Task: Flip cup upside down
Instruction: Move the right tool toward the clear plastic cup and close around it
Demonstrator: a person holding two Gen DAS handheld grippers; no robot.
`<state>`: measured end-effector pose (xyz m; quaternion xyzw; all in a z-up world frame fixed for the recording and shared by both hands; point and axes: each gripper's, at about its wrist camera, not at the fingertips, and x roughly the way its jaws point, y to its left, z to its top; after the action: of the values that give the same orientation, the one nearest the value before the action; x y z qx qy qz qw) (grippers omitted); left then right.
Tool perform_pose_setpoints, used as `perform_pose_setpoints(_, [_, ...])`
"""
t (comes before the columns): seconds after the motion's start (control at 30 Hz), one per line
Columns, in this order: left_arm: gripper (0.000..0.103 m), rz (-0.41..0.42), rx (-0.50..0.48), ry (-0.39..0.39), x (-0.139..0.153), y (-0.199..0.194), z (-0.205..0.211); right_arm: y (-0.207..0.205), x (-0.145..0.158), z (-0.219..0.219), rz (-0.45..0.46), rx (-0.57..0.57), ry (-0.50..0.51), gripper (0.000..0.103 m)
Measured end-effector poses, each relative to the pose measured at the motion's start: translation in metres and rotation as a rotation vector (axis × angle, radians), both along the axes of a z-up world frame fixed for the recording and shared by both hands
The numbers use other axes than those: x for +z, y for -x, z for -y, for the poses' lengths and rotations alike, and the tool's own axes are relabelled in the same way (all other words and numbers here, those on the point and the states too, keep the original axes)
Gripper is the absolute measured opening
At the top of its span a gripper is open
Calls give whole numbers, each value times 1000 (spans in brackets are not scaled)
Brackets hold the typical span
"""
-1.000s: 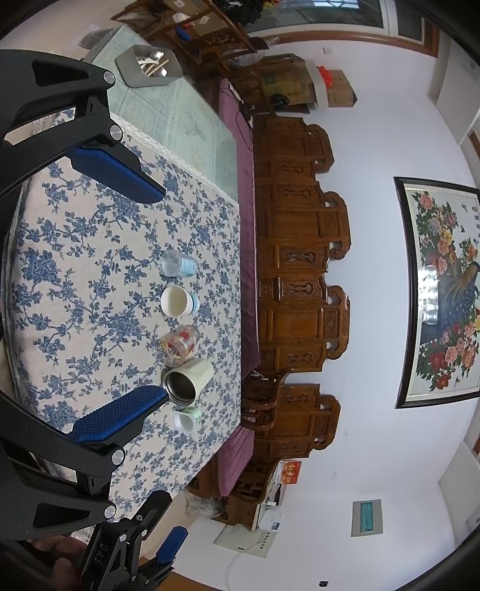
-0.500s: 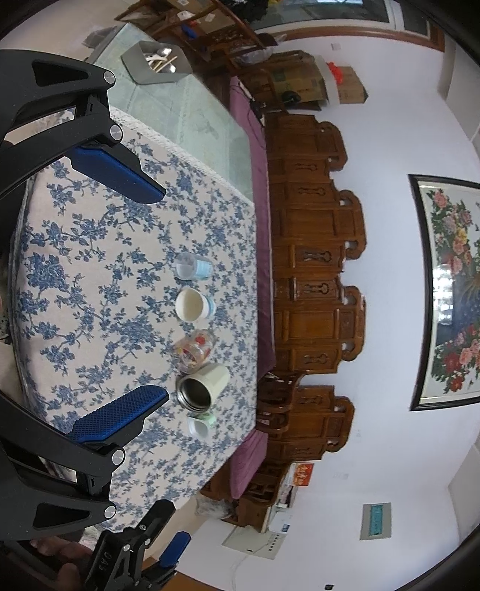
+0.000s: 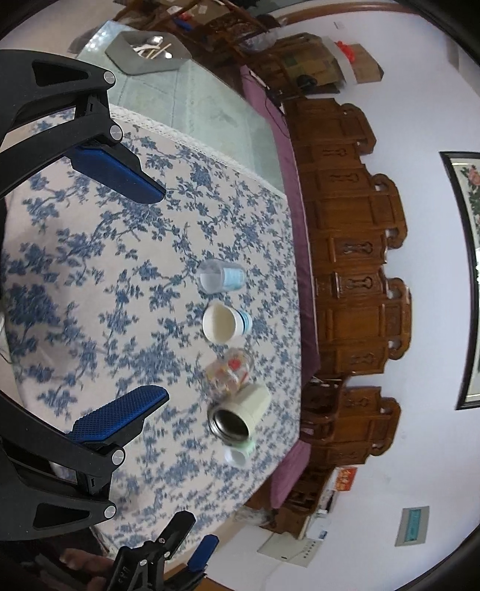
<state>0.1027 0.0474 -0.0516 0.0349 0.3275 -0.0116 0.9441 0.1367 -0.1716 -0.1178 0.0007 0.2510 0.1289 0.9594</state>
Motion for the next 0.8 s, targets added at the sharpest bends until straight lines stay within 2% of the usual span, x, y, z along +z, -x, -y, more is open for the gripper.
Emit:
perform_pose_setpoints(0.23, [95,-57,-14,-13,-15,-49,-12,-46,-22,-29,-77,67,56,84])
perform_pose_setpoints(0.47, [95,-132,-38,-17,-46,-96,-11,-85,-49,-43,-152,80,63,80])
perform_pose_setpoints(0.67, [82,-194,-31,-17,-67,-146,-20,-105,-58,-52,-173,116,49,78])
perform_pose_setpoints(0.8, [74,-228,-10,40,-76,-186,-34,-112,-61,-59,-182,138,31,78])
